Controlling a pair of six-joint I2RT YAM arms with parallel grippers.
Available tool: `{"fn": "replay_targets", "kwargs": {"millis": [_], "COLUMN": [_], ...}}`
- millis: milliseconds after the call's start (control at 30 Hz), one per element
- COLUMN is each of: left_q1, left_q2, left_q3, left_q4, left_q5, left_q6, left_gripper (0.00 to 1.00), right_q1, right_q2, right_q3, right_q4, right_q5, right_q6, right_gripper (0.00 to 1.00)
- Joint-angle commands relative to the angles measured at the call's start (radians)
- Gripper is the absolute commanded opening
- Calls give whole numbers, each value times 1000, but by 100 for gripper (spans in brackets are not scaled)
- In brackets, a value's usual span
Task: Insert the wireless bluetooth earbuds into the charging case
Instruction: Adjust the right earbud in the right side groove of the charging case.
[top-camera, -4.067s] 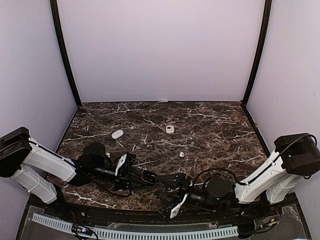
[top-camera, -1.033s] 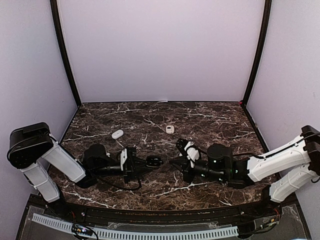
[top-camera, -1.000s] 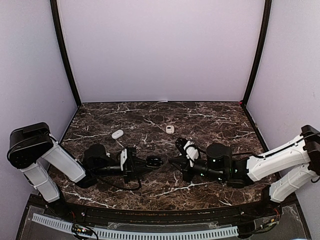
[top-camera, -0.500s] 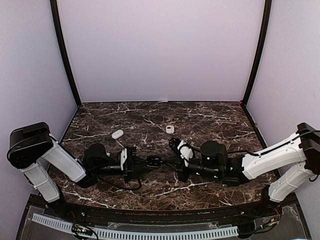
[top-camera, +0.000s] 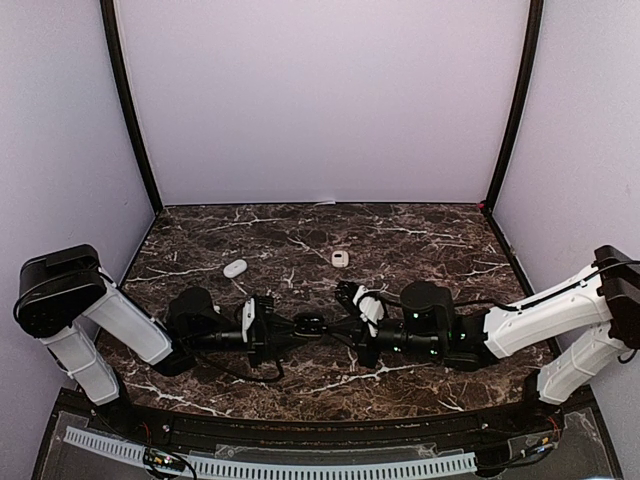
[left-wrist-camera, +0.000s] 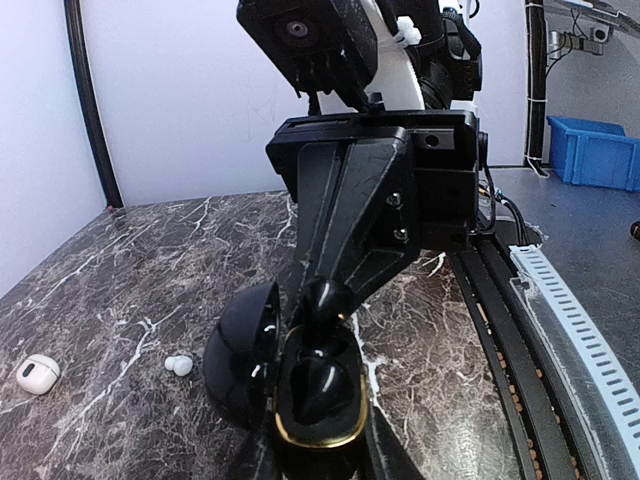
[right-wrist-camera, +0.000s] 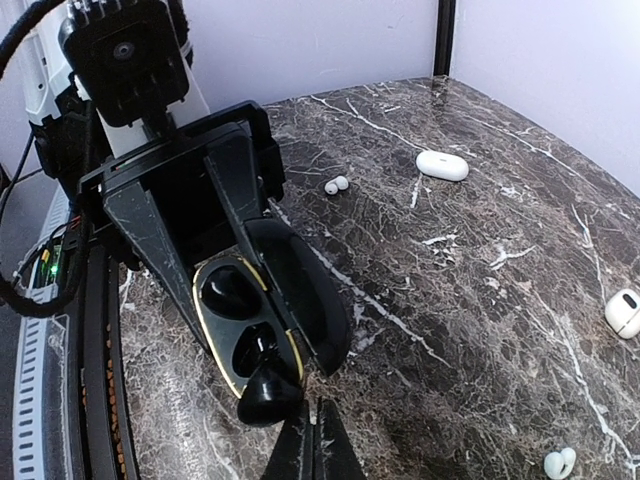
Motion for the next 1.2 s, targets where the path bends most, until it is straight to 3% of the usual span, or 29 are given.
{"fn": "replay_targets", "kwargs": {"millis": [0, 467, 733, 833, 1167], "left_q1": [0, 0, -1, 0, 0], "left_q2": [-12, -11, -18, -22, -9], "left_q3": [24, 26, 25, 22, 24], "left_q4": [-16, -22, -19, -17, 10], "left_q5": [-16, -18, -30, -26, 71], "left_q6": [6, 5, -1, 0, -13], "left_gripper": [11, 11, 11, 11, 11], "right_q1": [6, 11, 12, 11, -17], "right_q2": [7, -15, -84, -105, -135], "right_q3": [22, 10, -73, -96, -103], "right_q4": [61, 42, 88, 83, 79], "right_q5": [-77, -66, -117, -69, -4], "right_q6": [-9, -19, -20, -14, -40], "right_gripper": [0, 0, 0, 0, 14]}}
